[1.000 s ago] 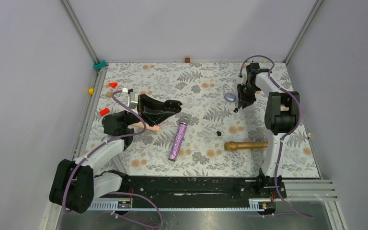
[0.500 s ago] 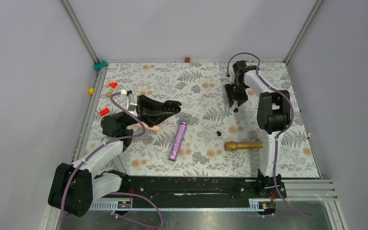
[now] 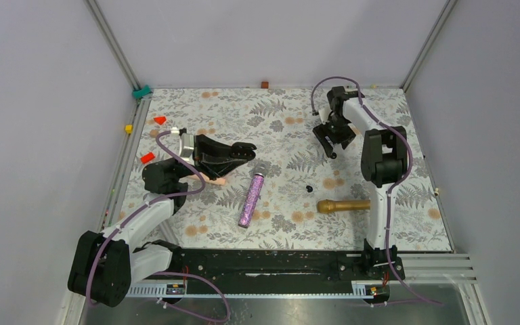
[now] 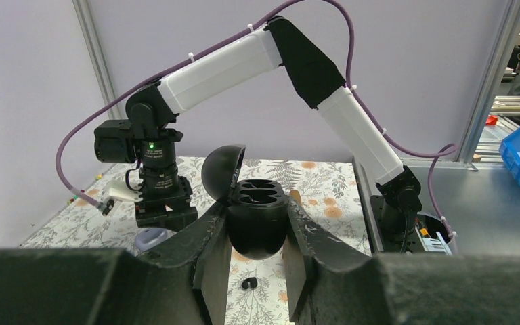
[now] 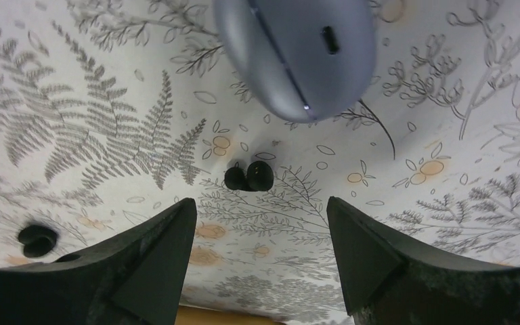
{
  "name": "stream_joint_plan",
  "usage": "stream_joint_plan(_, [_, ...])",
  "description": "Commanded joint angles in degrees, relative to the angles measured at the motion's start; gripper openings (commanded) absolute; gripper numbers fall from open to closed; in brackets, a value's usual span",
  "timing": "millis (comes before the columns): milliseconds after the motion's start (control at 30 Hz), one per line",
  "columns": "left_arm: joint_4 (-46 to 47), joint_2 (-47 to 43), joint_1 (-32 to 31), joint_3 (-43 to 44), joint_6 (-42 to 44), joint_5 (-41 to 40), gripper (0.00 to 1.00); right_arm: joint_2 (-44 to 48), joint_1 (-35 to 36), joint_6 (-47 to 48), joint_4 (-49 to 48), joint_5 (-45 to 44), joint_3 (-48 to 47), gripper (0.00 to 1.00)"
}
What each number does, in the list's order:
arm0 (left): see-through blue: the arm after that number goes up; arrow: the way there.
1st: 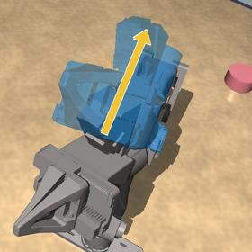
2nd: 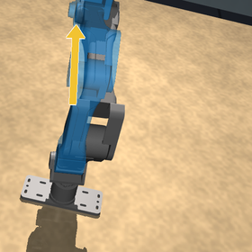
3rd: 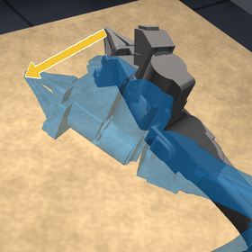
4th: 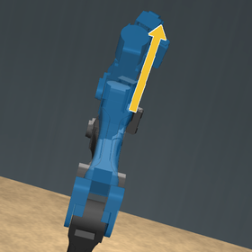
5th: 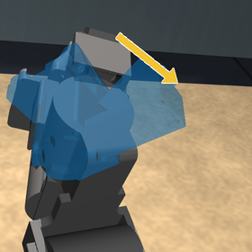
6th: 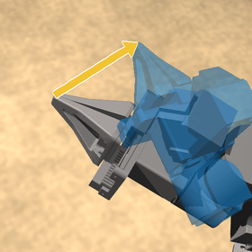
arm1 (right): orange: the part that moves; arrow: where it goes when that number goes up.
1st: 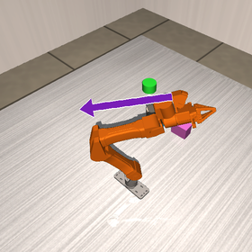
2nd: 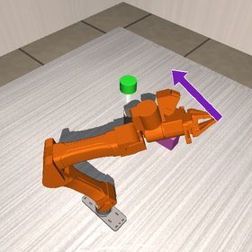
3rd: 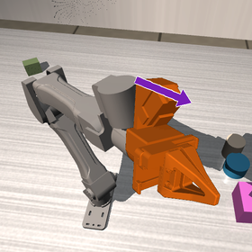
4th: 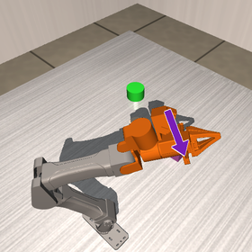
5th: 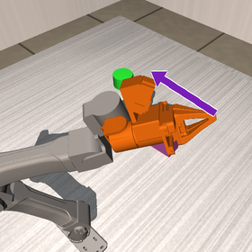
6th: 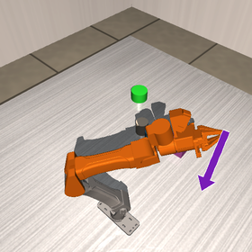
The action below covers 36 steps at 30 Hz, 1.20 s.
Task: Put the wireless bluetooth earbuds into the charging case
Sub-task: Pick up the earbud from the center of the board.
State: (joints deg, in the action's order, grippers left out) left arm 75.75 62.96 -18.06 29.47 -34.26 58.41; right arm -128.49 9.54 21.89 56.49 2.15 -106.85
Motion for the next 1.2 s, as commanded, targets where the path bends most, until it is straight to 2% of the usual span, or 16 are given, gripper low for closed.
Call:
stream_joint_plan(0, [1.39,-0.47,-0.19,0.62,1.31,1.28,0.0,-0.31,2.53,13.16,4.33,-1.81,-1.63,0.79])
stream_joint_plan(200, [0.21,-0.38,-0.19,0.98,1.64,1.53,0.0,0.86,3.77,25.14,-0.86,-8.05,3.44,0.79])
stream_joint_plan(467, [-0.97,-0.34,-0.17,1.31,2.4,1.55,0.0,-0.45,5.25,29.06,-5.39,-11.61,9.32,0.71])
stream_joint_plan(633, [-1.04,-0.17,-0.21,1.39,2.32,1.59,0.0,0.74,5.34,30.61,-7.98,-11.42,12.09,0.67])
stream_joint_plan(1167, [-1.87,0.65,-0.19,1.9,2.29,1.78,0.0,2.81,5.31,41.5,-11.2,-8.03,15.4,0.7])
